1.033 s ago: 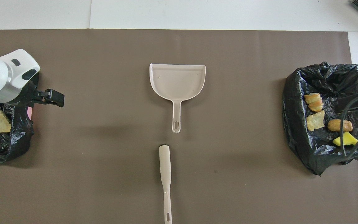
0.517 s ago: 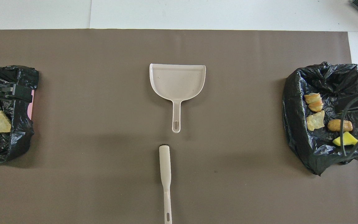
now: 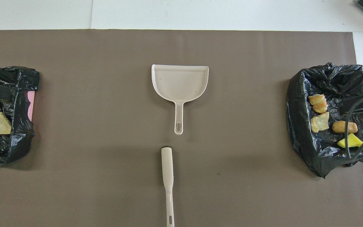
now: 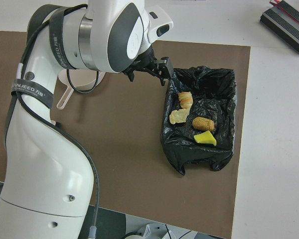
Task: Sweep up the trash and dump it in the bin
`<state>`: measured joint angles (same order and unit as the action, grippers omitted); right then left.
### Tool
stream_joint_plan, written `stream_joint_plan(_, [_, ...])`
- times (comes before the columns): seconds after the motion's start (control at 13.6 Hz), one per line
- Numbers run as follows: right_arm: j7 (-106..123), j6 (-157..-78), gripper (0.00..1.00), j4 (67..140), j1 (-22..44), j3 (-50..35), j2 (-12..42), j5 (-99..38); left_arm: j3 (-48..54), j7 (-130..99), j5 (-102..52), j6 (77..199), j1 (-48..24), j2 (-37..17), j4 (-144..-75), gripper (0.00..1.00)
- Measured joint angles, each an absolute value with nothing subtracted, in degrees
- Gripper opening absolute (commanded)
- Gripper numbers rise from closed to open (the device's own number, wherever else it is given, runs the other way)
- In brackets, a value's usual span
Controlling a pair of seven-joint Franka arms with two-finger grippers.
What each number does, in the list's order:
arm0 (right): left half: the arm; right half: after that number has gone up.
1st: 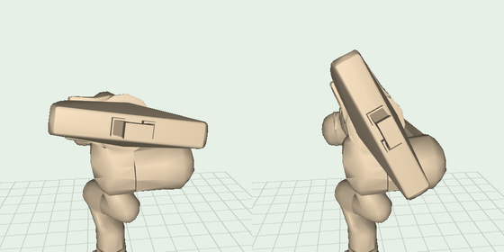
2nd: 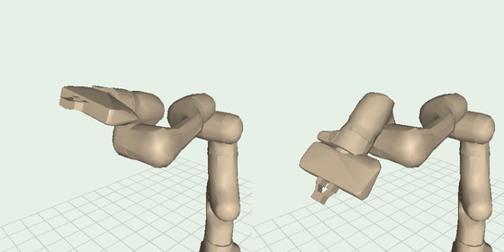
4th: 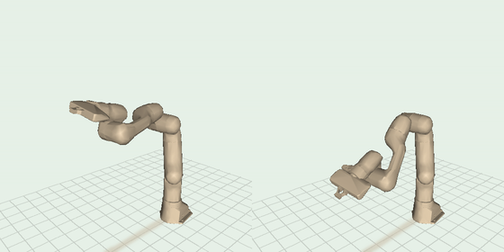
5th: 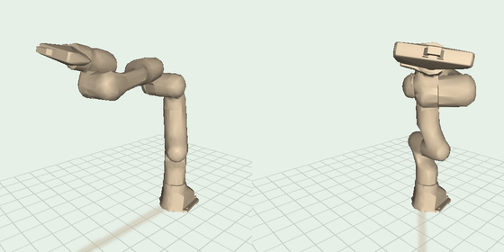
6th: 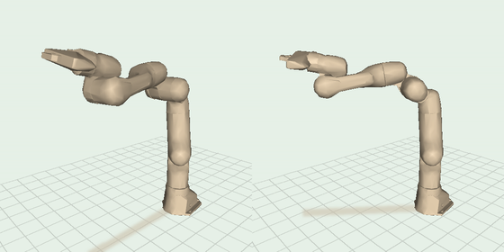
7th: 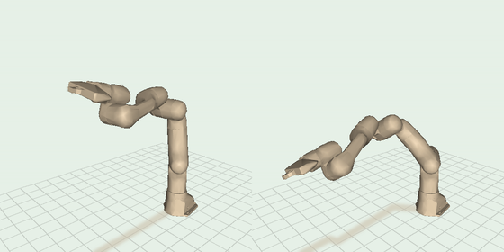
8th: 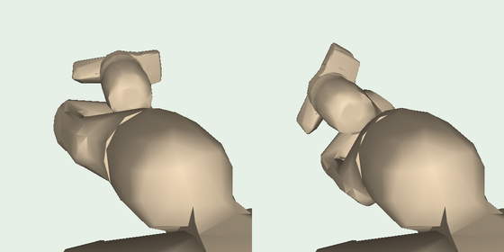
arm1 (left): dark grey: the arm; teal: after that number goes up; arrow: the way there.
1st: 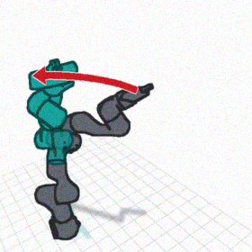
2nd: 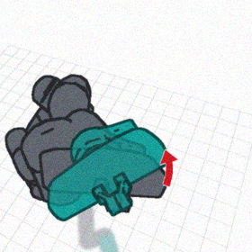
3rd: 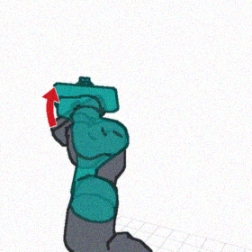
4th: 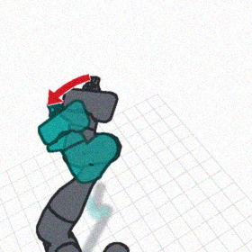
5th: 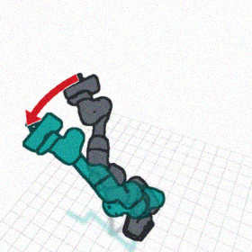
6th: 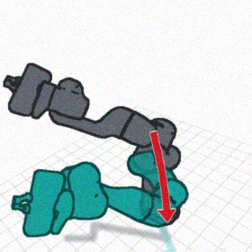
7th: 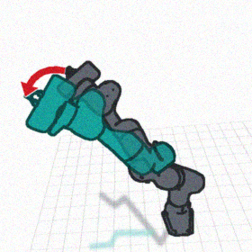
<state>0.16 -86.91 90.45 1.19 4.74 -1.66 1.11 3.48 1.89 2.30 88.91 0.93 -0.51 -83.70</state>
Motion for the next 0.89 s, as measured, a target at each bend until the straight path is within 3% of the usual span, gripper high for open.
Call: stream_joint_plan(0.89, [0.2,-86.9,1.00,90.4,1.2,4.7,-1.7,1.1,3.2,-0.4,-2.0,88.9,1.0,0.7,-82.1,1.00])
